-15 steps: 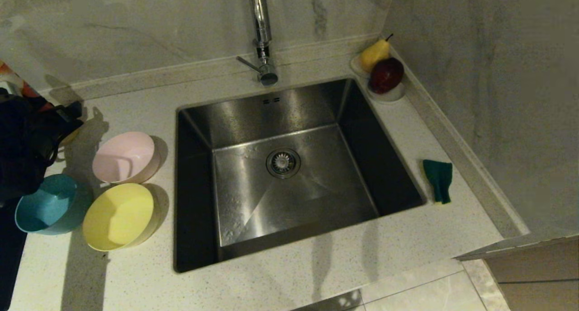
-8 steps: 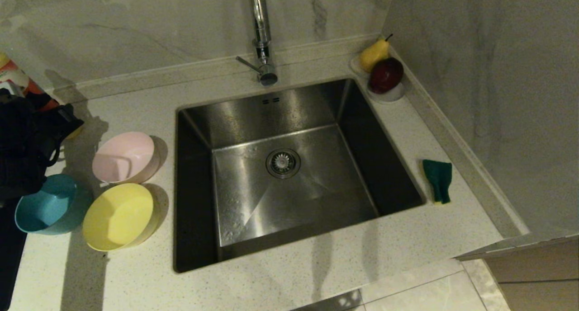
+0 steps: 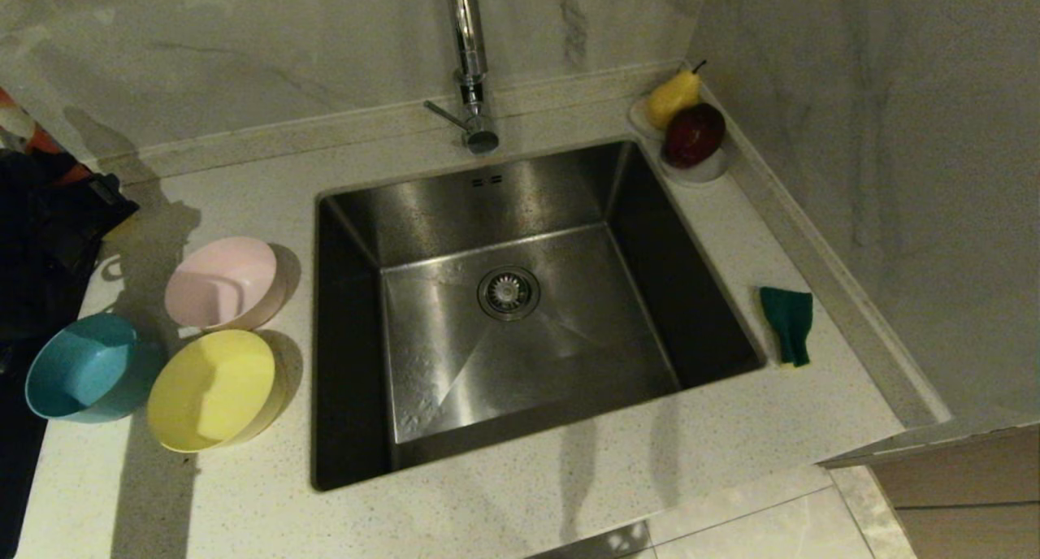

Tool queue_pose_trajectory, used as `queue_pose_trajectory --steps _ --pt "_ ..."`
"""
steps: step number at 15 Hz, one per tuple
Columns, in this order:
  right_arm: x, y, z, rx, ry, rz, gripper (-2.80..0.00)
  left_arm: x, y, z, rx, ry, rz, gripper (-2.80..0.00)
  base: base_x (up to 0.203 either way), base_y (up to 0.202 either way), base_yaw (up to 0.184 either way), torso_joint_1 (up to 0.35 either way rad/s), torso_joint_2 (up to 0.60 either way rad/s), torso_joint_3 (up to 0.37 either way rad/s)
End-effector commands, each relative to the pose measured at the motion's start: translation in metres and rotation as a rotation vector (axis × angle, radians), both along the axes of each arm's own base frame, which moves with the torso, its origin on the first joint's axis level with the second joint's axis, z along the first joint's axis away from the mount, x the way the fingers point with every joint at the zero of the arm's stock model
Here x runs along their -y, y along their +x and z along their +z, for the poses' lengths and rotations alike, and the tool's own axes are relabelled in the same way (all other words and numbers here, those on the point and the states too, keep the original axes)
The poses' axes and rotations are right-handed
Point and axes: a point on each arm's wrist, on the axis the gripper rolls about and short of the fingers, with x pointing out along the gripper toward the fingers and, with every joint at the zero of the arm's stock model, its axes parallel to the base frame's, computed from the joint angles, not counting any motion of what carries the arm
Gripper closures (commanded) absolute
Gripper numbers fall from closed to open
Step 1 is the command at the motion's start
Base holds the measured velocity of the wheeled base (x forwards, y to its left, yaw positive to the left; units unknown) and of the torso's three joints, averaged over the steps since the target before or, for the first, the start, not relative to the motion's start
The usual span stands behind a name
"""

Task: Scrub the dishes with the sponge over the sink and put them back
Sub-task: Grab the dish soap, then squeeze it onto the sponge

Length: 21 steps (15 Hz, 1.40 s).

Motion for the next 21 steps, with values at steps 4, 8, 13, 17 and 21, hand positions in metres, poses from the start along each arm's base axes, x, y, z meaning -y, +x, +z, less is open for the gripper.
queue_pose_trajectory --steps 4,8,13,17,21 --pt "0.000 0.000 0.000 -0.001 0.000 0.000 0.00 0.030 -0.064 0.087 0.096 0.036 0.016 0.00 0.000 0.000 0.000 0.000 0.00 0.000" --pt "0.000 0.000 0.000 -0.001 0.000 0.000 0.00 0.060 -0.126 0.131 0.104 0.043 0.011 0.00 0.000 0.000 0.000 0.000 0.00 0.000" --pt "0.000 0.000 0.000 -0.001 0.000 0.000 0.00 0.116 -0.198 0.155 -0.034 0.002 -0.162 0.00 0.000 0.000 0.000 0.000 0.00 0.000" --pt "0.000 0.000 0.000 0.000 0.000 0.000 0.00 0.152 -0.216 0.157 -0.117 0.037 -0.363 0.00 0.000 0.000 0.000 0.000 0.00 0.000" --pt "0.000 0.000 0.000 -0.001 0.000 0.000 0.00 0.178 -0.248 0.159 -0.161 0.161 -0.504 0.00 0.000 0.000 0.000 0.000 0.00 0.000"
